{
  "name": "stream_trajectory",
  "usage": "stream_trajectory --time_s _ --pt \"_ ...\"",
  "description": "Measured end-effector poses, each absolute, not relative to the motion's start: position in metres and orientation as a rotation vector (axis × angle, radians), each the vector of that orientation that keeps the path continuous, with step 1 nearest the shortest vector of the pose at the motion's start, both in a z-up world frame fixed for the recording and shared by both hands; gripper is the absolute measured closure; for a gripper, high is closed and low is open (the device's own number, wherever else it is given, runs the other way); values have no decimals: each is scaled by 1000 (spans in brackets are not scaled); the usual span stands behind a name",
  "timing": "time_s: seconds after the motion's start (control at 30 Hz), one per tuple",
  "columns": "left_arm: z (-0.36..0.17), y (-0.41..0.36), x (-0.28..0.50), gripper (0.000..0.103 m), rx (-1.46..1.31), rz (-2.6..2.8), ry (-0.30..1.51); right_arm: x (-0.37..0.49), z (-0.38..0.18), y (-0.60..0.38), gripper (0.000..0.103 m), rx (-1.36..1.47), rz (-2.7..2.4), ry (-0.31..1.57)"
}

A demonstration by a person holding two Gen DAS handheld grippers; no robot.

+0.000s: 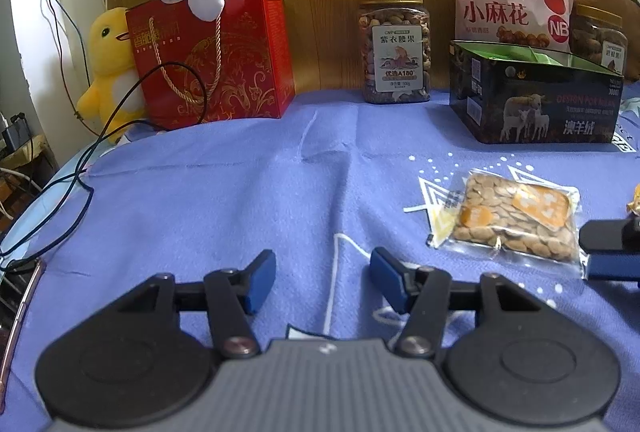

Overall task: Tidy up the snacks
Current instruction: 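Move the right gripper to the clear seed packet, then close the right gripper on the clear seed packet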

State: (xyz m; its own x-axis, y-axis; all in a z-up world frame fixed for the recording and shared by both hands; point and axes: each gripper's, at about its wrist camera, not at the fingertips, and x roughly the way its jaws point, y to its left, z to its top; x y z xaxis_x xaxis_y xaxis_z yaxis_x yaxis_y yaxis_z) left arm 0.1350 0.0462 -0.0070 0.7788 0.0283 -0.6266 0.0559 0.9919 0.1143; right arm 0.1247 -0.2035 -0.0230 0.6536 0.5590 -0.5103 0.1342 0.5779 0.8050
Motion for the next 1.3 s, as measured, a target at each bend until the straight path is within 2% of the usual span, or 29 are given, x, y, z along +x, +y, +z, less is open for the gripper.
stream_trajectory --time_s 0.13,0.7,0.83,0.97,1.1,1.23,1.3 --pt "-8 48 135 46 124 -15 676 117 -24 -210 72 989 268 847" --pt "-9 55 137 45 70 -34 678 122 -22 -208 65 1077 234 841" --pt "0 74 140 46 -38 -79 679 119 -19 -210 60 1093 213 848" --pt "16 77 156 46 -53 -126 659 121 -18 -213 60 1100 197 835" --pt "22 67 183 46 -78 -285 725 126 -16 -206 60 1067 192 835" --pt "5 50 208 47 -94 -472 842 135 -15 -200 60 1035 188 840" --pt "-1 44 206 47 -68 -502 807 143 -14 -194 60 1000 195 835"
